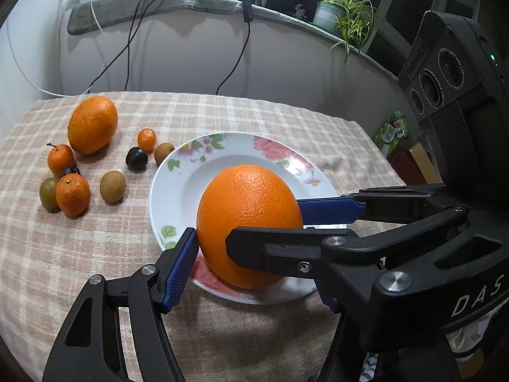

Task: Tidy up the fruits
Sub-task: 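Carry the large orange with both grippers over the white floral plate, then lower the large orange into the plate and open both grippers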

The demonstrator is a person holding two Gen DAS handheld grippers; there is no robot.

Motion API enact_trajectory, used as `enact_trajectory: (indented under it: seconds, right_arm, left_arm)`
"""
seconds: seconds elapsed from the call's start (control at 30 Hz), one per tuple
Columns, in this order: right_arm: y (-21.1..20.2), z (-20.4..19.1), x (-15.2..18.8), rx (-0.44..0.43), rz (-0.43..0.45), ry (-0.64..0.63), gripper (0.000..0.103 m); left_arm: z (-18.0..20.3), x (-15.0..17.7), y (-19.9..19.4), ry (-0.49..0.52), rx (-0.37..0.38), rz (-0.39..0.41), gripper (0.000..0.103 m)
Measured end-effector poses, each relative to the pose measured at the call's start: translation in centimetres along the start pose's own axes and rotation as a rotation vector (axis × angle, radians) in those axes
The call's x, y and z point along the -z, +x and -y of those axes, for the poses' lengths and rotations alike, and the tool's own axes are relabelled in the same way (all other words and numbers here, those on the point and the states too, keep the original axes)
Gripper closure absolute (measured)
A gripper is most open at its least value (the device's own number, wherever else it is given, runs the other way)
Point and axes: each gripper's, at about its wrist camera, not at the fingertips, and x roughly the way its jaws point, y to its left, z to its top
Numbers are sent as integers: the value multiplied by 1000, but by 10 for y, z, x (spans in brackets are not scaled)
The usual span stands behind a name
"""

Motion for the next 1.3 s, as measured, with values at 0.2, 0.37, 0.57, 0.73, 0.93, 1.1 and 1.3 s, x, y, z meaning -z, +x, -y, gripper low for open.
enact_trajectory:
  seconds: [0.2,0.37,0.57,0.73,0.93,1.1,1.3]
  right_arm:
    - [-4,-3,-2,53,16,-11,31]
    - [-10,3,-4,65,37,10,29]
    - [-19,6,-7,88,66,10,29]
    - [-27,4,-12,95,92,-14,29]
    - [-29,-4,-21,108,128,-66,29]
    - [-27,-14,-32,138,155,-134,29]
    - [-21,-13,-50,149,140,-160,29]
  left_arm:
    - [1,1,-2,10,-14,6,38]
    - [-1,1,-9,19,-29,27,38]
    - [-9,3,-15,4,-42,42,37]
    - [-19,4,-25,-8,-39,67,38]
    - [-33,4,-39,-29,-42,113,38]
    - [-57,4,-48,-75,-58,145,38]
    - [-84,4,-54,-110,-121,156,38]
